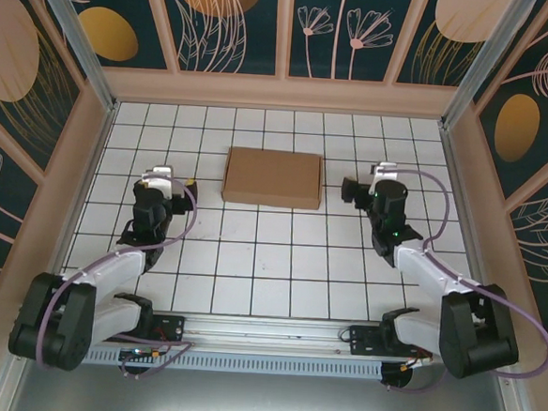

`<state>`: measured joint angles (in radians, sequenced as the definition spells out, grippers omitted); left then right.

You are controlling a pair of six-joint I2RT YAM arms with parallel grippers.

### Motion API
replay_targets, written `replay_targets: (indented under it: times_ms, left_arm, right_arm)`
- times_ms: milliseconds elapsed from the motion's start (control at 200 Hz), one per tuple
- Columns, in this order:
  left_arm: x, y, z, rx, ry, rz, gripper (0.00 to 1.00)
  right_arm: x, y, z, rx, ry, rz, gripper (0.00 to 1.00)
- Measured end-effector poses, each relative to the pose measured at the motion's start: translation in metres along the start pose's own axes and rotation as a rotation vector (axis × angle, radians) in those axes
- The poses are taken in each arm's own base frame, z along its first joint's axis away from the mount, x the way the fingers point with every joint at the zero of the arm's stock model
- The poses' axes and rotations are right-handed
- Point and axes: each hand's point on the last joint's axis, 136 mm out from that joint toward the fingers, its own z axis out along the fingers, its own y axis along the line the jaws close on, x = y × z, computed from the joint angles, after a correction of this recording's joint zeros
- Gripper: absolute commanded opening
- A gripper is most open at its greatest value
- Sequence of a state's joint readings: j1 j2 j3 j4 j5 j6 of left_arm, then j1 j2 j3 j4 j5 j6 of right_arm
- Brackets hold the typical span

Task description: Fold the paper box

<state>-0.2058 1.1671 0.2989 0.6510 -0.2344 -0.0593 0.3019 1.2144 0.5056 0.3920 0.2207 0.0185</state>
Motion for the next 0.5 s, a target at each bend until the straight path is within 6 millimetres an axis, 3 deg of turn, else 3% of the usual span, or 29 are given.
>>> replay_targets:
  times_ms: [120,210,335,500]
  left_arm:
    - [0.020,0.010,0.007,-0.035,0.008,0.018,0.99]
    - [0.024,0.012,0.013,-0.045,-0.002,0.023,0.99]
    - [0.018,0.018,0.024,-0.062,-0.038,0.034,0.99]
    - [0.015,0.057,0.024,-0.125,-0.123,-0.054,0.99]
  right_arm:
    - [0.029,-0.006,0.015,0.033,0.054,-0.076,0.99]
    - [0.044,-0.019,0.023,0.065,0.075,-0.084,0.99]
    - [0.047,-0.059,0.026,0.136,0.014,-0.007,0.99]
    - [0.047,-0.091,0.019,0.139,-0.091,0.072,0.99]
